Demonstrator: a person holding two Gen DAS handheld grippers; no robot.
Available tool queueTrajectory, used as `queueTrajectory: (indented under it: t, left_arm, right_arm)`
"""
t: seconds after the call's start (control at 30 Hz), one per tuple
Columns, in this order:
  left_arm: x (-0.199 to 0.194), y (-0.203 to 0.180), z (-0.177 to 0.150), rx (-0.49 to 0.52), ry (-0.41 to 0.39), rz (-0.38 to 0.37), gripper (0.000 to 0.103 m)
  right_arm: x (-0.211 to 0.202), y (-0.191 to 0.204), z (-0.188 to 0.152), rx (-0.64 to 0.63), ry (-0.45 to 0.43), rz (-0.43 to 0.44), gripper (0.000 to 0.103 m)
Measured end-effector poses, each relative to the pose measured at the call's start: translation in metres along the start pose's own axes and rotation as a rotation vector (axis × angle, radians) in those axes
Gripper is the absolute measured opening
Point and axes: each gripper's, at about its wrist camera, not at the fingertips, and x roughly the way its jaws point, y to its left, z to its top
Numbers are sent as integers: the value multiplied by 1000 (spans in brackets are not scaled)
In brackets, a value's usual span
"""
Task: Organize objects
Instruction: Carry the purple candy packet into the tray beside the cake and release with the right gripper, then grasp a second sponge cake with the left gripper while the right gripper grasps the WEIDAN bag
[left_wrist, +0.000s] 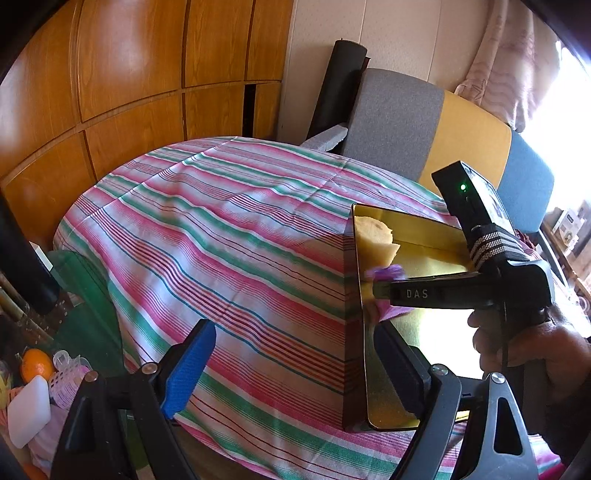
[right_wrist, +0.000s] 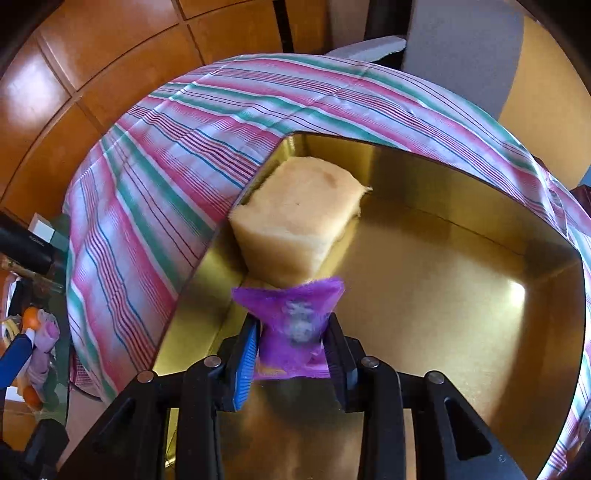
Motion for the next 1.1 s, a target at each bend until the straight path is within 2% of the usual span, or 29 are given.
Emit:
queueTrajectory:
  t: [0.07,0.23,0.5,0.8,1.1]
  left_arm:
    - [0,-1,-1,0,0,-1,89]
    - [-3,-4,-2,9,-8,-2,89]
    - [-6,-10,-3,23,-17,-14,90]
    - [-11,-38,-4,73,-15,-53,90]
    - [-21,-105,1,204,-32,-146,90]
  right_arm:
    - [-4,-3,0,11,-1,37,44]
    - [-29,-16,-8,57,-45,58,44]
    - [-88,-50,-46,110,-149,-4,45]
    - [-141,-125,-124,260,-209,-81,49]
    - [-204,-227,-225,464,-227,-219,51]
